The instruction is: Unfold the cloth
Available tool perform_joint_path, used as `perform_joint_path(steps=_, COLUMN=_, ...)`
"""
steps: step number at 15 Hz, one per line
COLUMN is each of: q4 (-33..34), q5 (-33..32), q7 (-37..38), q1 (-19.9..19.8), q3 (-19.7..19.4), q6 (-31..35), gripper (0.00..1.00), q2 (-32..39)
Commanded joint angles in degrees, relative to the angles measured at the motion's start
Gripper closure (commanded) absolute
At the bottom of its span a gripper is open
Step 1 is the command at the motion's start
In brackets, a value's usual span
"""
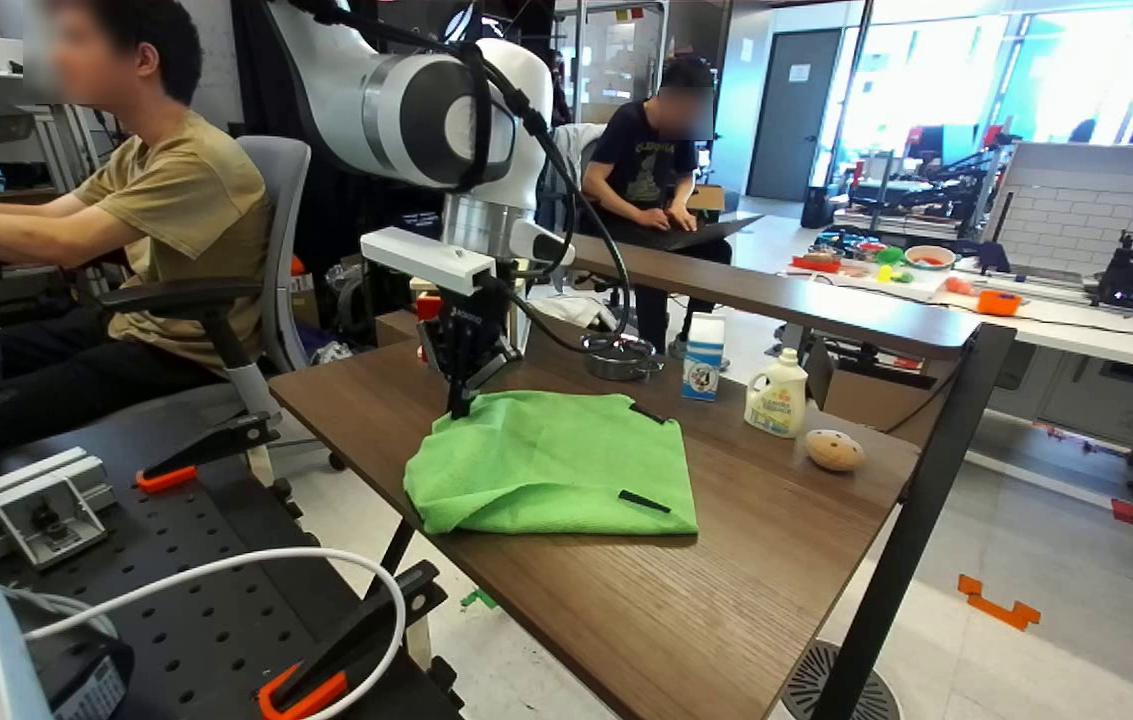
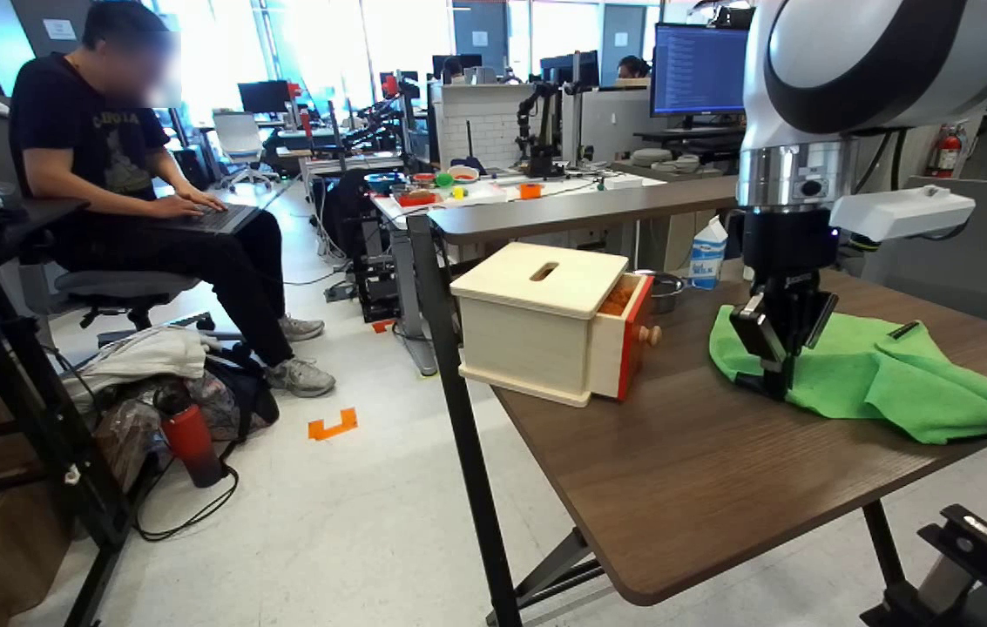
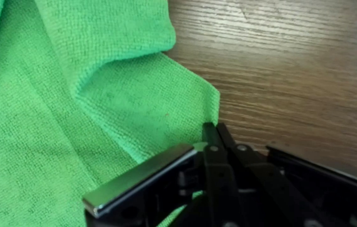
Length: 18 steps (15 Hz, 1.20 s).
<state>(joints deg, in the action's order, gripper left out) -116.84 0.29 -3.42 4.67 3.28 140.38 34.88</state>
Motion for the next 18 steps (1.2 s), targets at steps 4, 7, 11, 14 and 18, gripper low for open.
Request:
perform_joint_path(steps=4, q4=-1.4, q5=0.8, q7=0.1, q1=0.6, q3=2.7, q6=0.4, gripper=0.99, q2=-3.0)
perform_joint_path(steps=7, q4=-1.0, q5=2.0, q7=0.1, q1=0.4, q3=3.9, q6=0.8, gripper=0.99, q2=-3.7)
perform_joint_path(steps=11, q4=0.3, q5=3.7, q7=1.4, q1=0.5, q3=4.4, q6=1.4, gripper=0.99, q2=-3.9)
perform_joint_path(steps=14, q4=0.9, q5=4.7, q7=2.4, q1=0.4, q3=4.3, q6=1.9, gripper=0.73, q2=-3.8)
perform_joint_path(steps=18, q4=0.9, q5=5.8, q7=2.2, q1=-0.4, q3=4.3, q6=2.3, gripper=0.52, q2=-4.2)
